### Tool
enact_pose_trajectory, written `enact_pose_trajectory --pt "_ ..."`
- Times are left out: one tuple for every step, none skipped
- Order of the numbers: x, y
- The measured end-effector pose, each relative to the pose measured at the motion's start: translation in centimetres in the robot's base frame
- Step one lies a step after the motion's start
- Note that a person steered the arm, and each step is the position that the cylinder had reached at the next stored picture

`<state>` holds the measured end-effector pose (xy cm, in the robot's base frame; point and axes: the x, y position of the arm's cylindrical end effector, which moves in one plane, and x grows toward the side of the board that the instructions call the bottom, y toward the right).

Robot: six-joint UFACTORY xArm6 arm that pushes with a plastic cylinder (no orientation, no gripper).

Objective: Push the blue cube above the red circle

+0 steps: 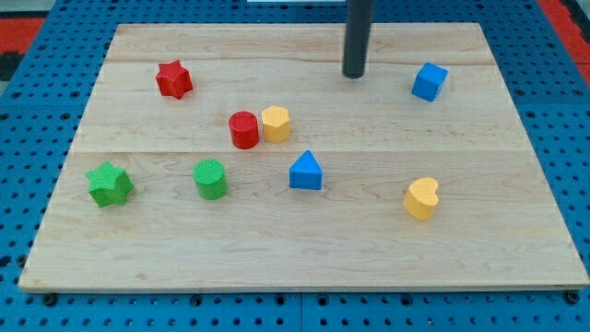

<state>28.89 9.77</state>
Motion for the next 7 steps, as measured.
enact_pose_trajectory --pt "-3.1 4.5" --pt "-2.7 12.8" --pt "0.8 17.6" --pt "3.4 12.2" --pt "3.8 1.9" --pt "3.8 -1.8" --pt "4.0 -2.3"
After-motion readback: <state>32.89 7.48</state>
